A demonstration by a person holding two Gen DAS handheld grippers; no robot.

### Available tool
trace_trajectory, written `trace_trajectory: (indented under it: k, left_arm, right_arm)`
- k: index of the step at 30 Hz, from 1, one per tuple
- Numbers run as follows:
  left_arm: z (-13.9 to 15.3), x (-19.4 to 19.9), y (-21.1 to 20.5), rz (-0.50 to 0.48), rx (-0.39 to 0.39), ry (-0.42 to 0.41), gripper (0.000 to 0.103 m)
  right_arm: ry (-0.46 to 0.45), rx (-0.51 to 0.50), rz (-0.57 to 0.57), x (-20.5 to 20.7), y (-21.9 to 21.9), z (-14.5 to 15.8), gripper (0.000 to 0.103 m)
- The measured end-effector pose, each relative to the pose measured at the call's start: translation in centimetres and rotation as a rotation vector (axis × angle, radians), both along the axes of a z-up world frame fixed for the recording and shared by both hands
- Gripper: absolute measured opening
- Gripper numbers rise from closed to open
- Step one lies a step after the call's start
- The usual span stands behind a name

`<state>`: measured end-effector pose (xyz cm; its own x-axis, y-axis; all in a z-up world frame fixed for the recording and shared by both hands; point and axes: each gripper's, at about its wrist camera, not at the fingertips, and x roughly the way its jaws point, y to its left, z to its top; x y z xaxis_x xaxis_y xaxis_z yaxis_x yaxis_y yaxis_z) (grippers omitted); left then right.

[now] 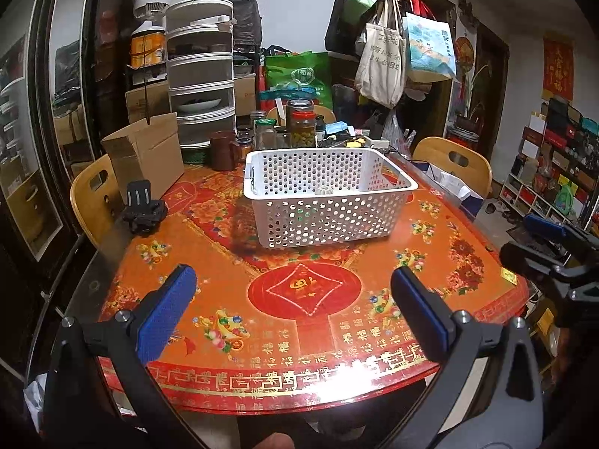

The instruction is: Organize soft objects

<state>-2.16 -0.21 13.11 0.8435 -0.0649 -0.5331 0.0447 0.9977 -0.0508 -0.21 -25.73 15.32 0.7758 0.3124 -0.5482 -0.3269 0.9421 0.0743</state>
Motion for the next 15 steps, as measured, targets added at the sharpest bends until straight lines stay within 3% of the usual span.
trace_trajectory:
  k: [15]
  left_arm:
    - [-0.35,0.81,0.49,0.008,-0.013,0.018,0.103]
  right_arm:
    - [0.022,-0.022,0.002,0.20,0.67,-0.72,0.099]
